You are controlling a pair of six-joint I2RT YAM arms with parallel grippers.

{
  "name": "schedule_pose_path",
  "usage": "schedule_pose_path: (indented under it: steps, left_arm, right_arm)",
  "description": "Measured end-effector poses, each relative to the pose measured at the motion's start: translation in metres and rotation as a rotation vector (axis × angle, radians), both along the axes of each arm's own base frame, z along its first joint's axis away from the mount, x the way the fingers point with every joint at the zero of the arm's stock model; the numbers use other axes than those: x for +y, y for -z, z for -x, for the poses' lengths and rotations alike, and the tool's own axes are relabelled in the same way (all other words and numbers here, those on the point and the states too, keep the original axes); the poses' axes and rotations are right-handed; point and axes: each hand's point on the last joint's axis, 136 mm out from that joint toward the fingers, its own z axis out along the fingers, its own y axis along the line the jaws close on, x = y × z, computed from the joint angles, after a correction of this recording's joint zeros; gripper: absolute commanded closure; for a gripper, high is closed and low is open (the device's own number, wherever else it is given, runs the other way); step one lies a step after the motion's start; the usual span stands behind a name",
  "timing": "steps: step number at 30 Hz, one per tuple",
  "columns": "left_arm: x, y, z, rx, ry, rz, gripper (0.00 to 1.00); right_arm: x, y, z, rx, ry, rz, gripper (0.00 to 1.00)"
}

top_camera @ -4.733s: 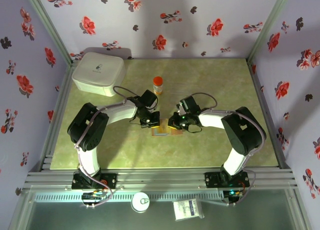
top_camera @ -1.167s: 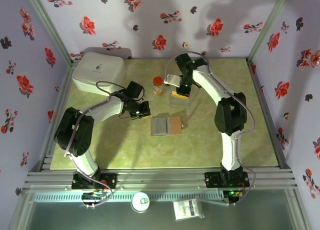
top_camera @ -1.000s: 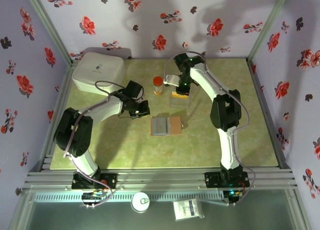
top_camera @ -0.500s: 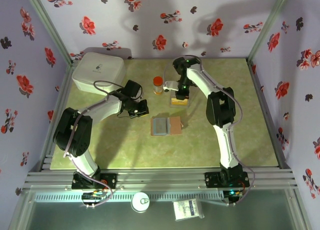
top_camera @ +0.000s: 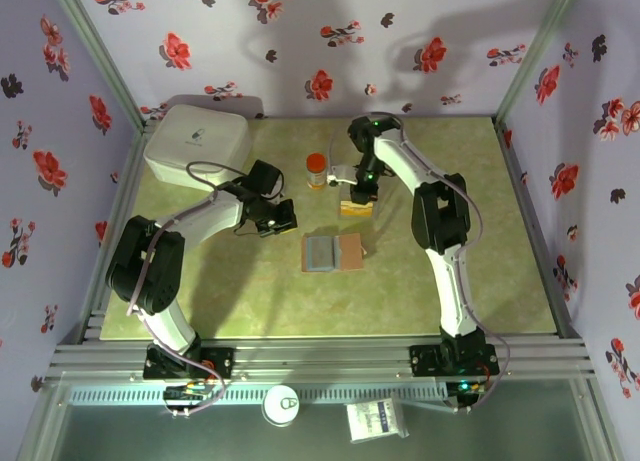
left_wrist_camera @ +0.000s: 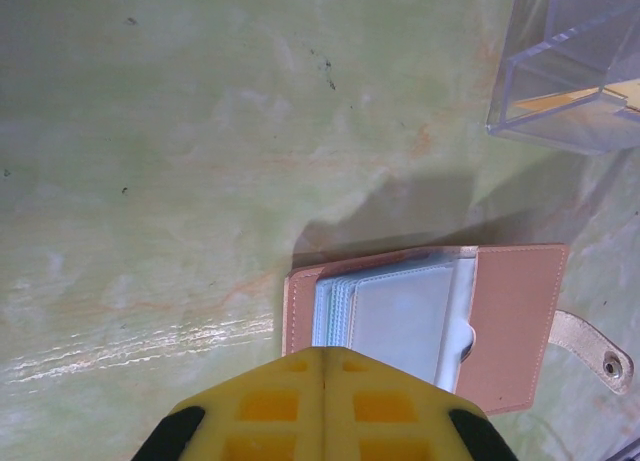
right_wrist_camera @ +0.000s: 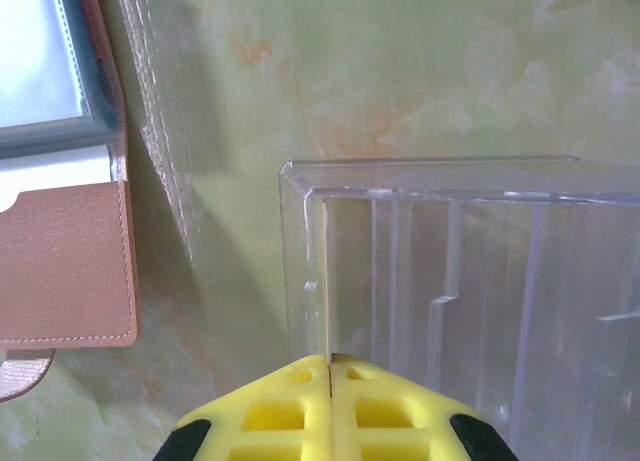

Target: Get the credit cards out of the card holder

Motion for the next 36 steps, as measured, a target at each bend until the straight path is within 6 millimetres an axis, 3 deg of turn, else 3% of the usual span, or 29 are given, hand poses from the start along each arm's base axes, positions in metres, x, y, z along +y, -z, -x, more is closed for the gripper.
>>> schedule_pose_path:
  steps: [4, 10, 24, 29, 36]
  left_arm:
    - [0.000, 0.000, 0.000, 0.000, 0.000, 0.000, 1.00]
    - [0.000, 0.000, 0.000, 0.000, 0.000, 0.000, 1.00]
    - [-0.004, -0.002, 0.001, 0.003, 0.011, 0.025, 1.00]
    - [-0.008, -0.004, 0.000, -0.002, 0.018, 0.040, 1.00]
    - [-0.016, -0.002, 0.002, -0.003, 0.037, 0.051, 1.00]
  right_arm:
    - [-0.003, 0.002, -0.002, 0.013, 0.013, 0.000, 0.81]
    - [-0.009, 0.001, -0.005, 0.030, 0.047, -0.002, 0.72]
    - [-0.003, -0.051, -0.010, -0.111, 0.203, -0.116, 0.80]
    - [0.000, -0.055, -0.013, -0.140, 0.375, -0.175, 0.82]
    - [0.010, -0.053, -0.005, -0.106, 0.749, -0.297, 0.83]
